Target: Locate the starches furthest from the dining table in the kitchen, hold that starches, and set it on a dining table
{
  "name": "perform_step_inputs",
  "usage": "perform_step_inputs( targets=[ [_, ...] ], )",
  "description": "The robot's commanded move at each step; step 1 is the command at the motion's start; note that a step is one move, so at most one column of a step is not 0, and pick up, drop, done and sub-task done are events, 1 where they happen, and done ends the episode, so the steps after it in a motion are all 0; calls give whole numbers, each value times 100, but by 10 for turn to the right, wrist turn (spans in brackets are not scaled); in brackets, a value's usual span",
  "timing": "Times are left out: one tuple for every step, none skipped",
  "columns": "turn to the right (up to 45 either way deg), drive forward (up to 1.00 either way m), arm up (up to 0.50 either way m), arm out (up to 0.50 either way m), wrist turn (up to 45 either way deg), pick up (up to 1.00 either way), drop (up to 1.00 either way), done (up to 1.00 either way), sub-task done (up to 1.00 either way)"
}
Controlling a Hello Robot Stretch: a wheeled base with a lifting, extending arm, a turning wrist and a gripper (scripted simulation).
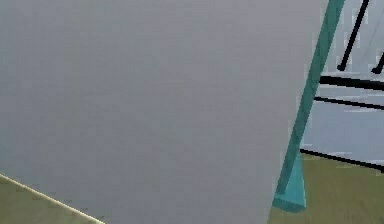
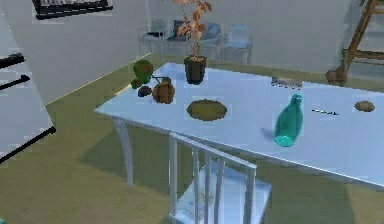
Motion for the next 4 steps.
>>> perform_step_inputs(
  targets=[
    [-450, 0, 0, 0, 0, 0, 0, 0, 0],
    [-180, 0, 0, 0, 0, 0, 0, 0, 0],
    [0, 100, 0, 0, 0, 0, 0, 0, 0],
    [-30, 0, 0, 0, 0, 0, 0, 0, 0]
  ],
)
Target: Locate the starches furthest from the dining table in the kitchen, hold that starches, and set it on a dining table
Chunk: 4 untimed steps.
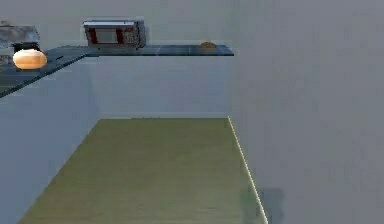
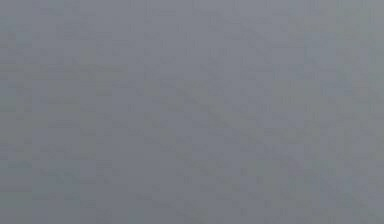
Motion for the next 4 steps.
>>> perform_step_inputs(
  targets=[
    [0, 100, 0, 0, 0, 0, 0, 0, 0],
    [0, 100, 0, 0, 0, 0, 0, 0, 0],
    [-450, 0, 0, 0, 0, 0, 0, 0, 0],
    [-270, 0, 0, 0, 0, 0, 0, 0, 0]
  ],
)
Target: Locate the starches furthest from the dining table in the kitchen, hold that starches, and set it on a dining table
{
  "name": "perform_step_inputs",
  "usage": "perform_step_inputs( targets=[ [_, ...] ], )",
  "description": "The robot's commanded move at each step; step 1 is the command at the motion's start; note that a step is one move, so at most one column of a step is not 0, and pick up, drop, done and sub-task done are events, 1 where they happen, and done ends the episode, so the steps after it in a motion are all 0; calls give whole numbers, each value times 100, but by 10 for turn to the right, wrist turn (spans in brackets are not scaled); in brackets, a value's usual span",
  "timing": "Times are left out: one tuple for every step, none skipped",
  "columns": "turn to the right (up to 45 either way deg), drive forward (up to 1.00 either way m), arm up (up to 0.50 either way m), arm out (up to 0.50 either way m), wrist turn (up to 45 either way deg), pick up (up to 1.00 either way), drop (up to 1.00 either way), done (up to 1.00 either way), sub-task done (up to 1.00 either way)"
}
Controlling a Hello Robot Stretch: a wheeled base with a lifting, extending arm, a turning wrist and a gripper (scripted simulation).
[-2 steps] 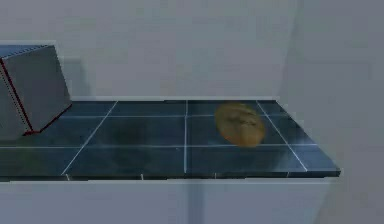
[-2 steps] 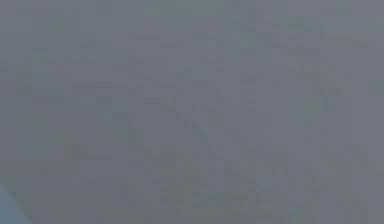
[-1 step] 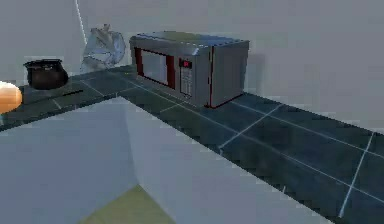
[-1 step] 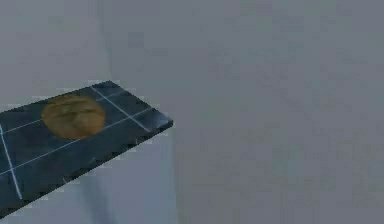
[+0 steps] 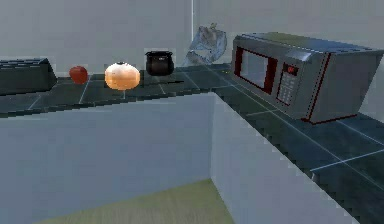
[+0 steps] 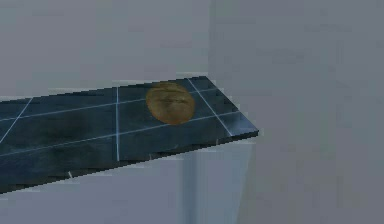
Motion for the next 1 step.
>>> perform_step_inputs(
  targets=[
    [0, 0, 50, 0, 0, 0, 0, 0, 0]
  ],
)
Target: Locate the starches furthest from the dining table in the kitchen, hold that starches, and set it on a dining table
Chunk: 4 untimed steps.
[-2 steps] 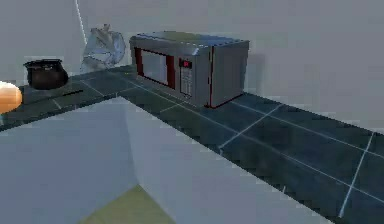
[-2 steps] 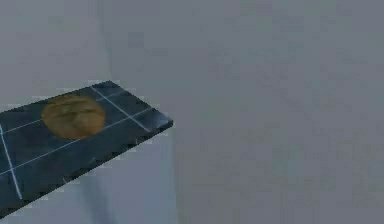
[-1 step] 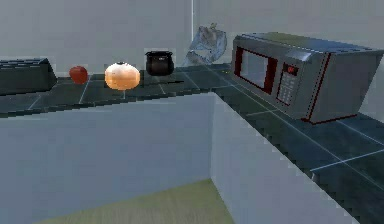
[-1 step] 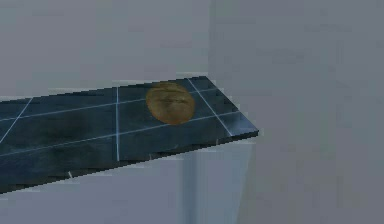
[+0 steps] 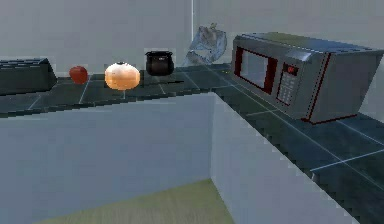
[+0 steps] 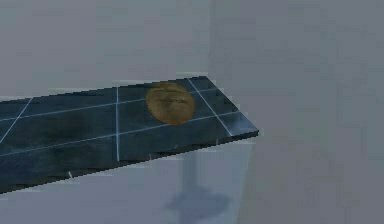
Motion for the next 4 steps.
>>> perform_step_inputs(
  targets=[
    [0, 0, 38, 0, 0, 0, 0, 0, 0],
    [0, 0, 0, 40, 0, 0, 0, 0, 0],
    [0, 0, 0, 0, 450, 0, 0, 0, 0],
    [0, 0, 0, 0, 450, 0, 0, 0, 0]
  ],
)
